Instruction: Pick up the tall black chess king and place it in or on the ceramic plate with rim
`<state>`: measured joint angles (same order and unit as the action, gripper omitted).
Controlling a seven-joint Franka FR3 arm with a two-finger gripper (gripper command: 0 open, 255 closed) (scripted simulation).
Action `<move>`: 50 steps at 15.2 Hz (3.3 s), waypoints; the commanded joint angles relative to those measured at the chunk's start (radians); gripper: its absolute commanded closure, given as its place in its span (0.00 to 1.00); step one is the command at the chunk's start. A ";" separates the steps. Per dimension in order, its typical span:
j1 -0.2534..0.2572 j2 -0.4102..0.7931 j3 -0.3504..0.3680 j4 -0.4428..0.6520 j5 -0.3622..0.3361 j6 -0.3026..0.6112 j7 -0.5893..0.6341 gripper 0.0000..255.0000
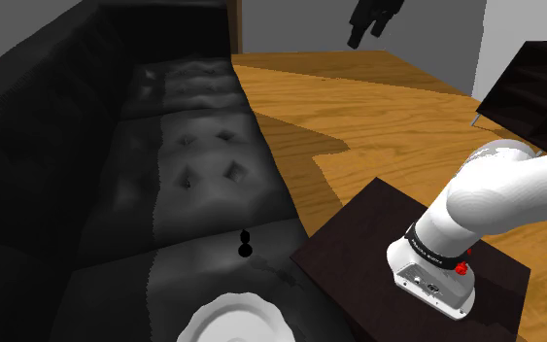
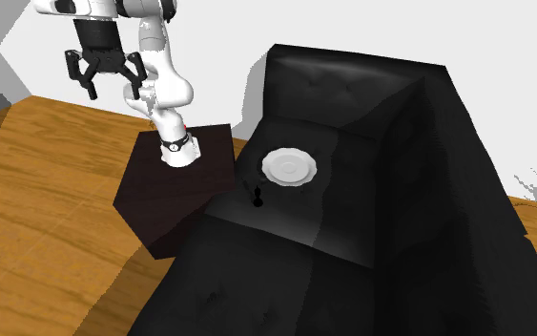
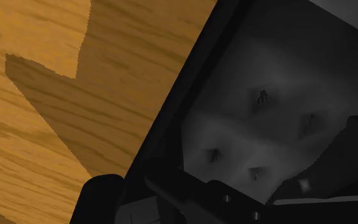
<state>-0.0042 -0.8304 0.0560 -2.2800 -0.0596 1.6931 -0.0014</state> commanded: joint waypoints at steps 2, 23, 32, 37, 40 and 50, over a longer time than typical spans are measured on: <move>0.005 -0.004 0.013 -0.027 0.009 0.018 0.016 0.00; 0.130 0.199 0.364 -0.367 0.229 0.481 0.374 0.00; 0.117 0.487 0.564 -0.353 0.229 0.731 0.571 0.00; 0.059 0.701 0.690 -0.301 0.093 0.860 0.758 0.00; 0.035 0.815 0.725 -0.272 -0.039 0.912 0.882 0.00; 0.045 0.946 0.681 -0.266 -0.250 0.988 1.033 0.00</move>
<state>0.0402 0.1144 0.7382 -2.5457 -0.3075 2.6801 1.0301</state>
